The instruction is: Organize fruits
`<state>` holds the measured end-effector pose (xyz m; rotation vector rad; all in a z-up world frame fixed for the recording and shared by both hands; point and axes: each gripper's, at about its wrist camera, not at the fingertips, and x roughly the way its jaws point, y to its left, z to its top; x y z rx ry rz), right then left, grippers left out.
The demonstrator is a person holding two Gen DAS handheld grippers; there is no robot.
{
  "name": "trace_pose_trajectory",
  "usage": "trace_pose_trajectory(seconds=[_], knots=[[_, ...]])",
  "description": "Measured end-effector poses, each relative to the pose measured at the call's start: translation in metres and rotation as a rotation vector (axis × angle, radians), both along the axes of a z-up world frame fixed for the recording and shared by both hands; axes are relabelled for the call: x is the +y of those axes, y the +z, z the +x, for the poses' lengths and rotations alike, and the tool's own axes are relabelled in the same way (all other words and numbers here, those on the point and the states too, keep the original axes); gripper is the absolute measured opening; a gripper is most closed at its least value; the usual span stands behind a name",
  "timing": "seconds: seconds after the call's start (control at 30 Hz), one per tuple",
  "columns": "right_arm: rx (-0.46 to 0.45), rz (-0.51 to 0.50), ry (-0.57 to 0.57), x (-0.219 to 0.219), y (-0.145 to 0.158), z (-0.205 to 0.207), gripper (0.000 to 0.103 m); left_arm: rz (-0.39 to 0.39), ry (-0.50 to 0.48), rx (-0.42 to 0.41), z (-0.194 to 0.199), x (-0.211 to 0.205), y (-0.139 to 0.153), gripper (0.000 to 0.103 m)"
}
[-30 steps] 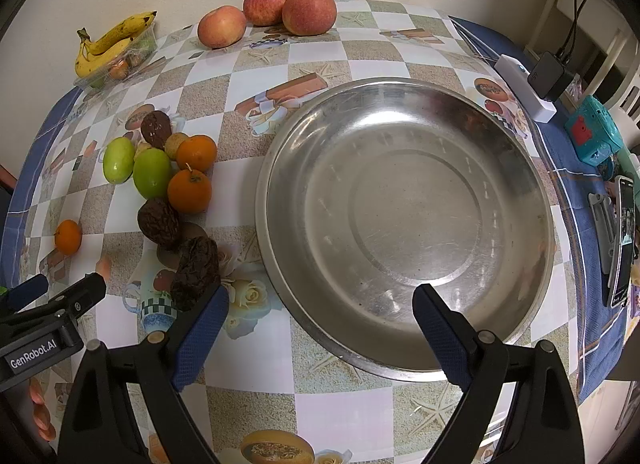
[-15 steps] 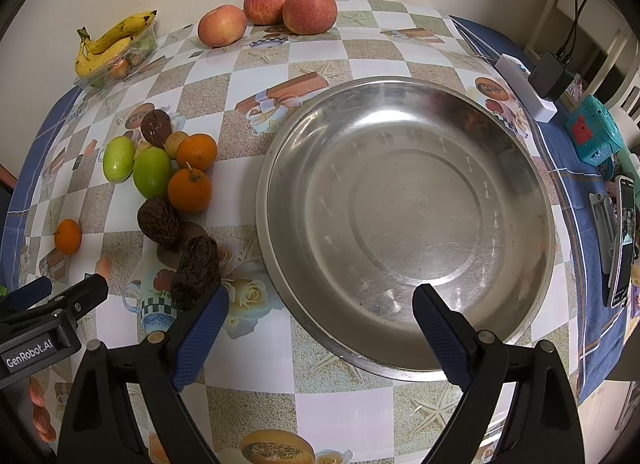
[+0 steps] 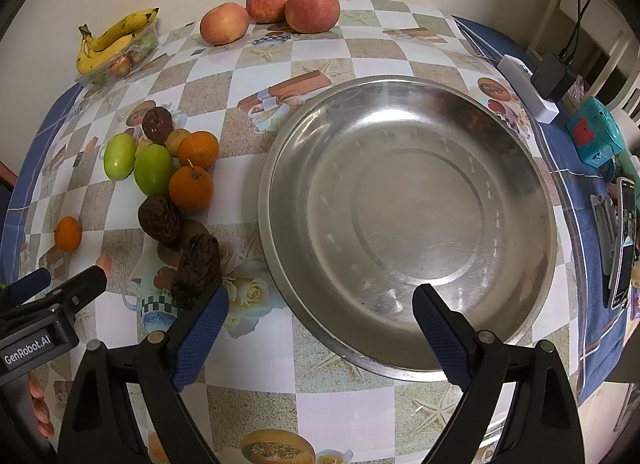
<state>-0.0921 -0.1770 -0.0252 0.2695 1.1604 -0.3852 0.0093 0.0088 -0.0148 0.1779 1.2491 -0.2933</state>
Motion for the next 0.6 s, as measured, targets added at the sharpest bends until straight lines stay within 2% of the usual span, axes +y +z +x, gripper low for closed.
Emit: trace_pose_trajectory(seconds=[0.1, 0.37, 0.47, 0.6], knots=[[0.002, 0.0, 0.002, 0.0, -0.001, 0.0, 0.093, -0.014, 0.004, -0.018, 0.0, 0.002, 0.001, 0.103], [-0.004, 0.002, 0.001, 0.001, -0.001, 0.0, 0.093, -0.133, 0.03, -0.112, 0.003, 0.008, 0.018, 0.103], [-0.062, 0.024, -0.012, -0.001, 0.005, -0.001, 0.093, -0.159, 0.049, -0.183, 0.007, 0.013, 0.028, 0.103], [-0.153, 0.068, -0.007, 0.001, 0.015, -0.001, 0.093, -0.153, 0.063, -0.2, 0.018, 0.025, 0.036, 0.103]])
